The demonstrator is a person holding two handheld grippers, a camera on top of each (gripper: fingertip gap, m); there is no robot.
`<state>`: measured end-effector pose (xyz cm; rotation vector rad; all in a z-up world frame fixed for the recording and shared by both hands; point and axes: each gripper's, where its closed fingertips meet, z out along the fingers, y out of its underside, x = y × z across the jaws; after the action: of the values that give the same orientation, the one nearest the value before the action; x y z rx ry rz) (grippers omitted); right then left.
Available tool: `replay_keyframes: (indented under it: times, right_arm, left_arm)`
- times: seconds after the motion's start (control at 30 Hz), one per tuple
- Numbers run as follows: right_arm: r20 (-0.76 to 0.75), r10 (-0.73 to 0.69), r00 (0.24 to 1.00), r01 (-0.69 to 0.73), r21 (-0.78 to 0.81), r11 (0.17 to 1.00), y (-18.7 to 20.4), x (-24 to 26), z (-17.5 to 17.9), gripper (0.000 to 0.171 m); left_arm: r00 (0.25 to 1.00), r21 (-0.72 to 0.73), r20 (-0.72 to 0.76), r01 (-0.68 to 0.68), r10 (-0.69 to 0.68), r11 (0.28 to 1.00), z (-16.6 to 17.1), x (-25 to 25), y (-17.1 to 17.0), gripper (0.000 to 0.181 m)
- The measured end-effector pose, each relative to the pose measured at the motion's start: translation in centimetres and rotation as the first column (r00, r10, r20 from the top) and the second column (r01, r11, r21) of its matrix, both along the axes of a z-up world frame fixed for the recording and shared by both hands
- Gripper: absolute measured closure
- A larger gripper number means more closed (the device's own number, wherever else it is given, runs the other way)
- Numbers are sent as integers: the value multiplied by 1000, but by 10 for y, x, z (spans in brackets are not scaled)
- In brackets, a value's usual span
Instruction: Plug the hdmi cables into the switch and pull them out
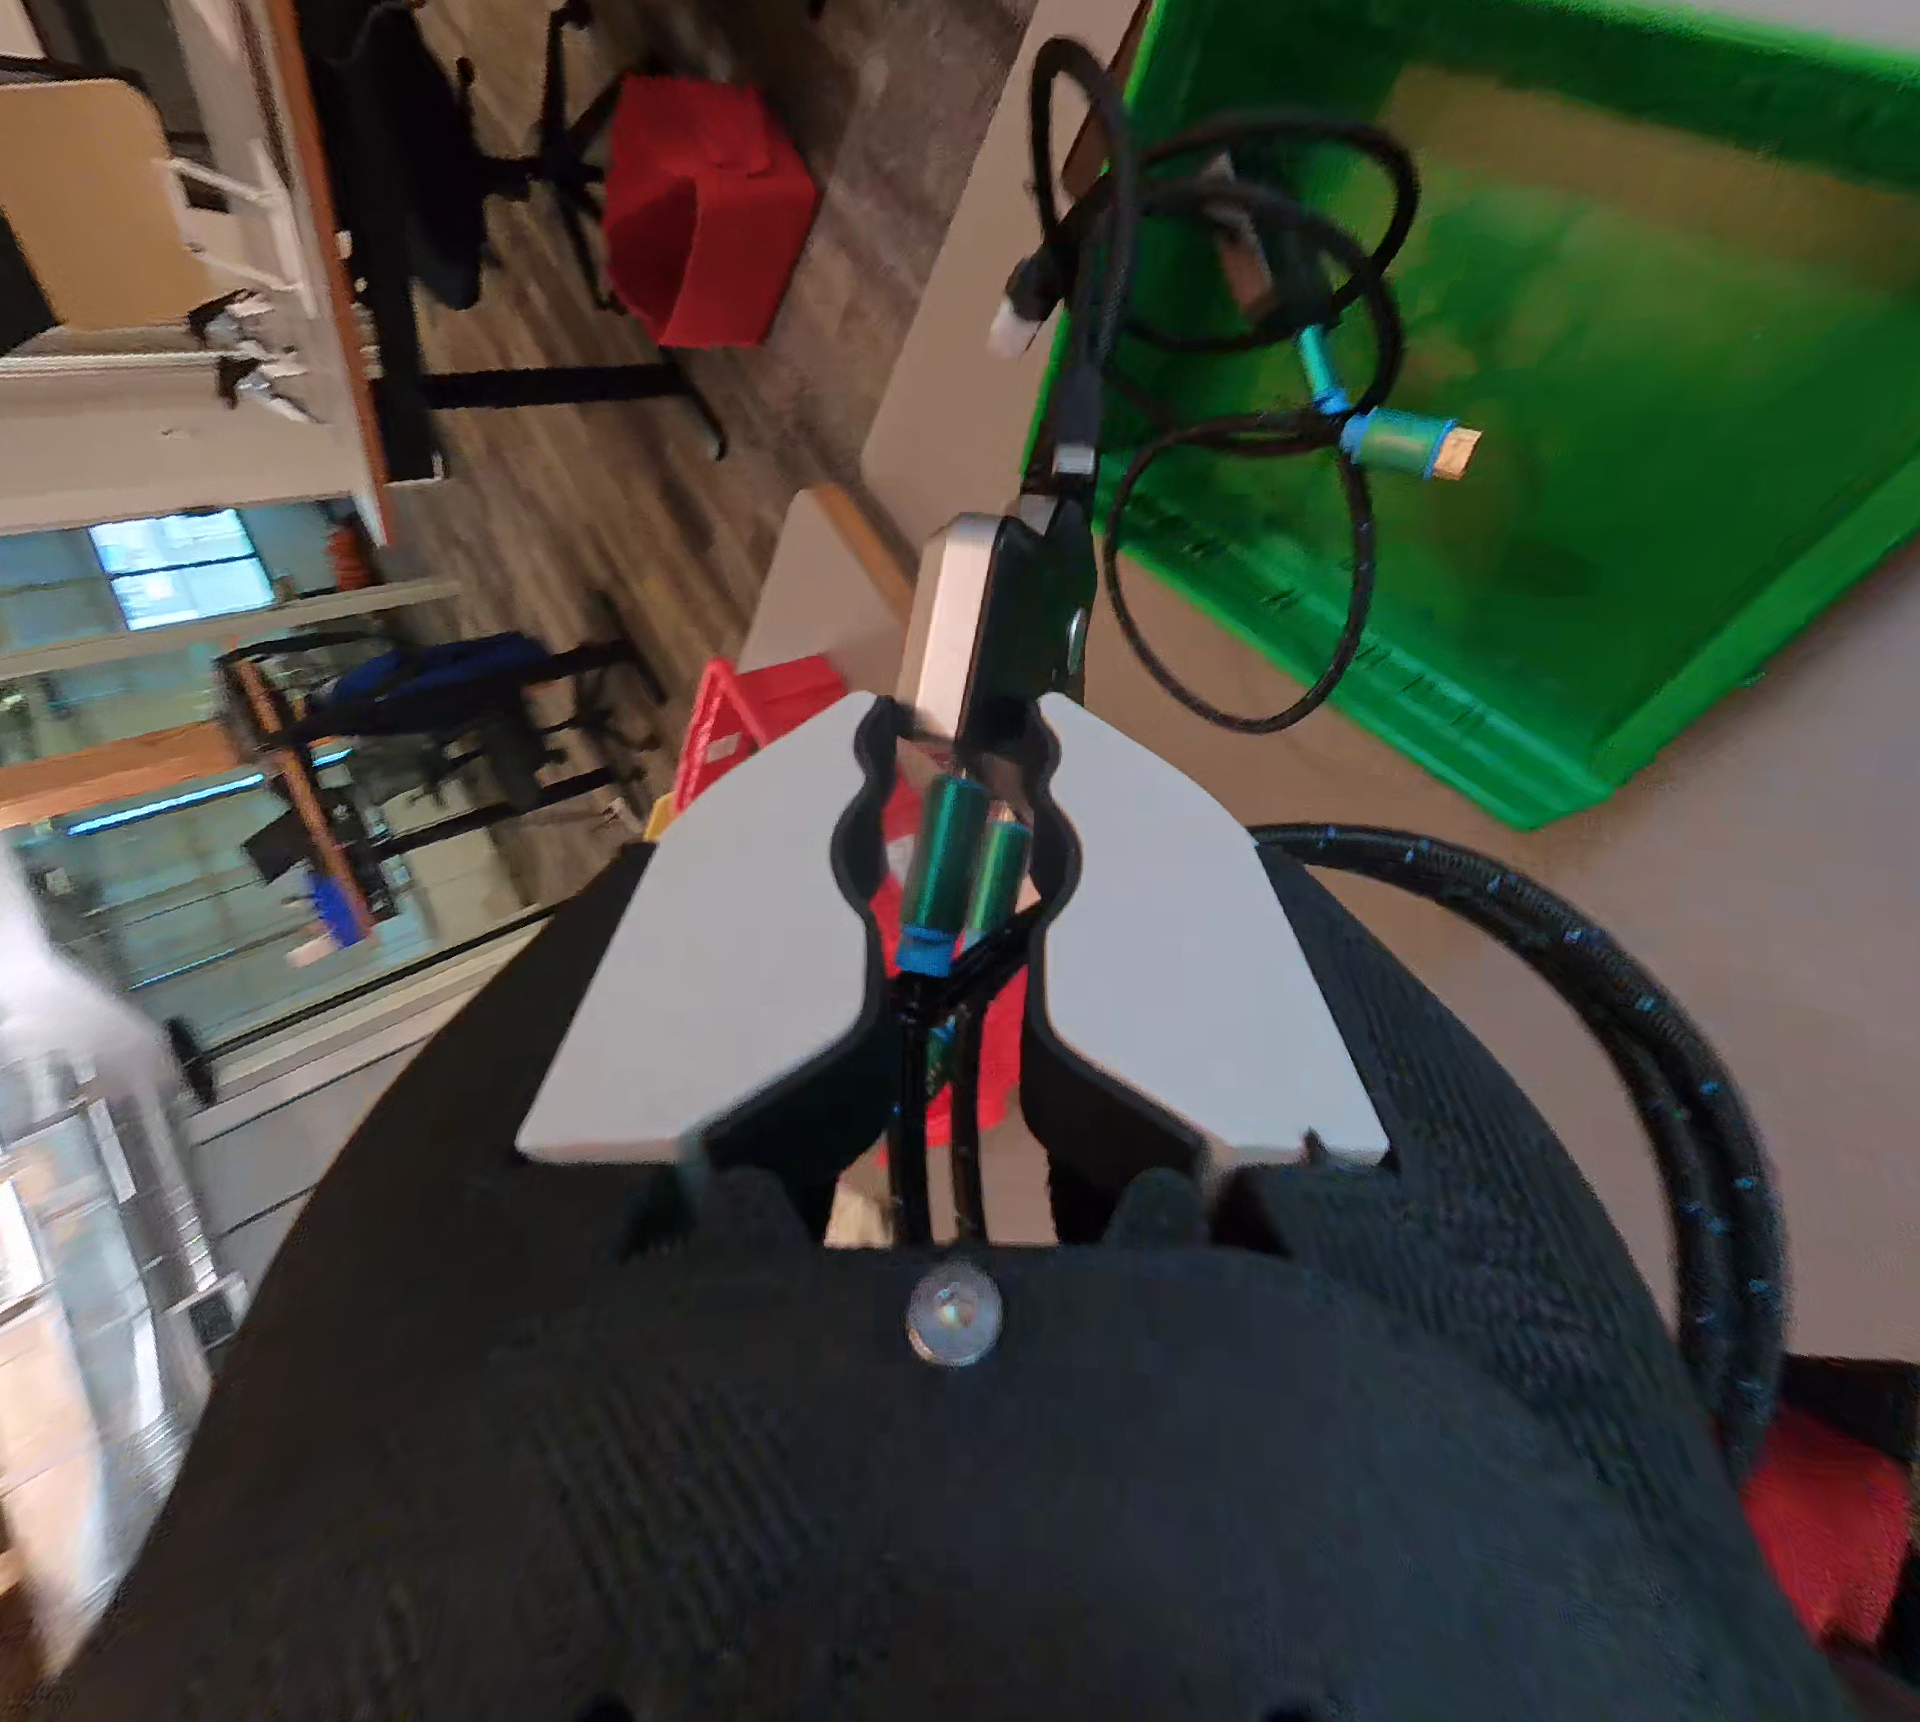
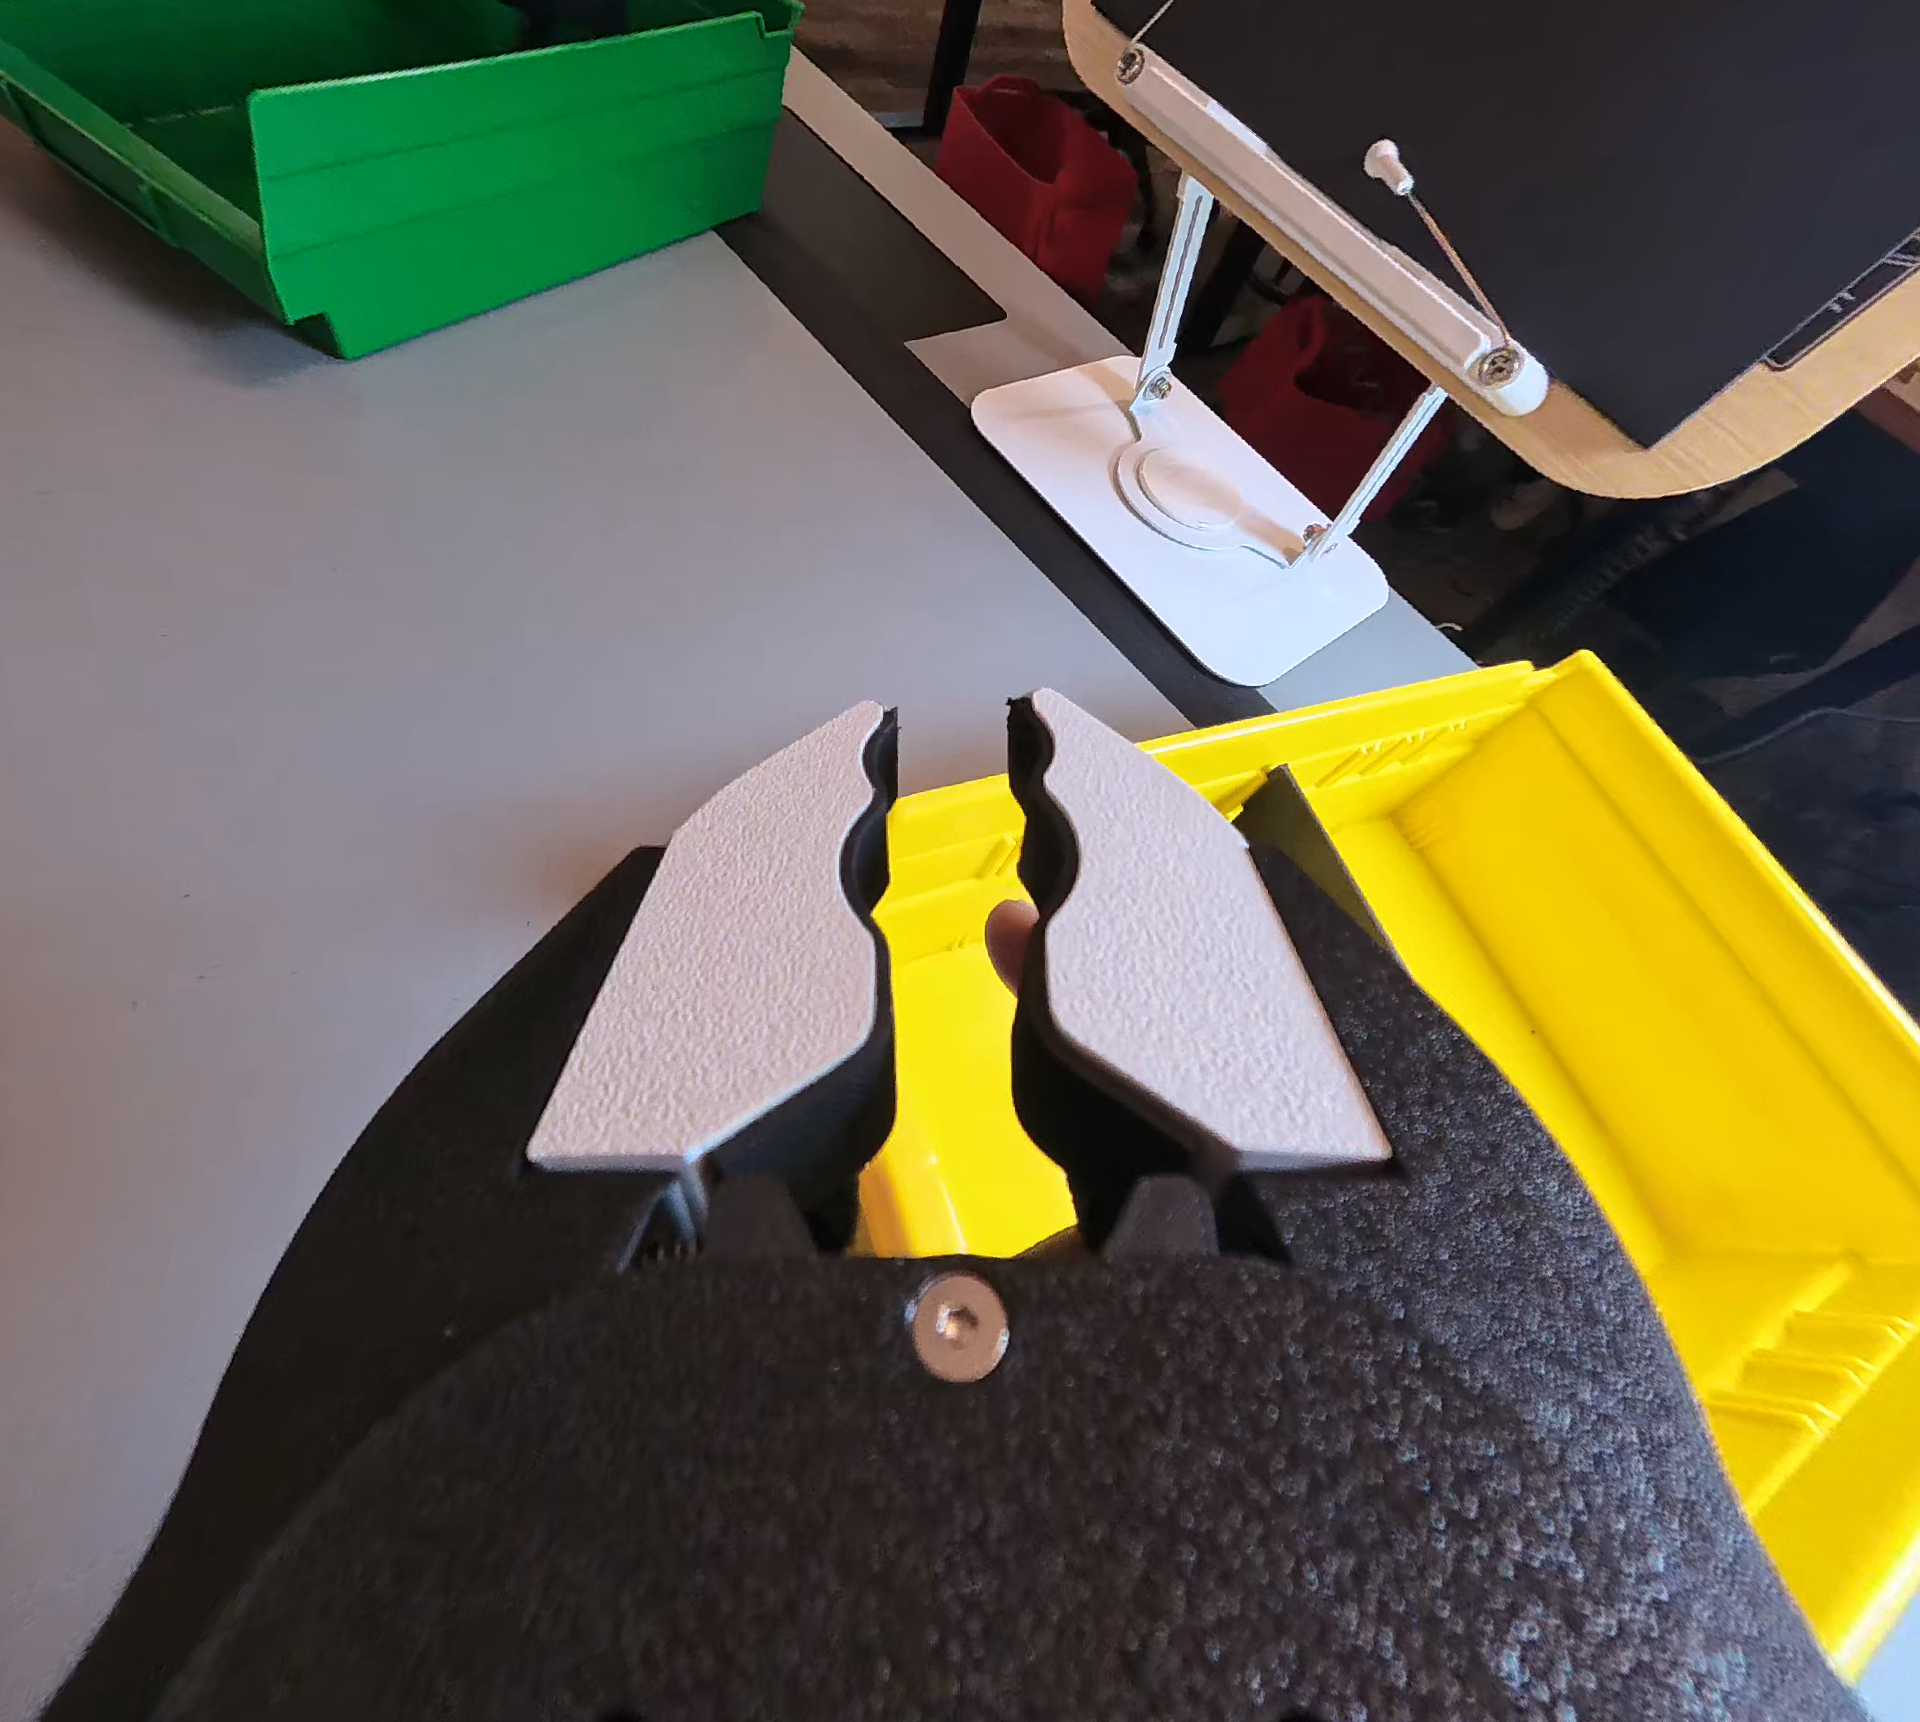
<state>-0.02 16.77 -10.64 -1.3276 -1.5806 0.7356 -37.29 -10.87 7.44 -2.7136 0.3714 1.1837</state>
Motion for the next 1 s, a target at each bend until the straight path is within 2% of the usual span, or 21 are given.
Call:
replay_keyframes:
  times: [0.13, 0.33, 0.63, 0.7, 0.83, 1.0]
  right_arm:
    - [7, 4, 1000, -4, 7, 1000, -2, -1, -1, 151]
    - [19, 4, 1000, -5, 5, 1000, -1, -1, -5, 151]
    - [32, 14, 999, -14, 4, 1000, -5, -4, -10, 151]
    - [35, 18, 999, -18, 6, 1000, -7, -5, -10, 151]
    - [29, 38, 999, -38, 9, 999, -13, -8, -10, 151]
    - [74, 54, 996, -59, 53, 997, -20, -12, -20, 151]
  left_arm:
    - [997, -34, -71, -19, 16, 999, 16, -4, -9, 157]
    - [995, 19, -101, 14, -12, 1000, 36, 0, -16, 157]
    - [993, 215, -120, 43, -17, 976, 96, 10, -32, 157]
    - [994, 248, -102, 48, -23, 967, 100, 12, -34, 157]
    - [997, 245, -52, 74, -63, 967, 75, 14, -32, 158]
    - [986, 186, 93, 116, -135, 976, 5, 25, -19, 159]
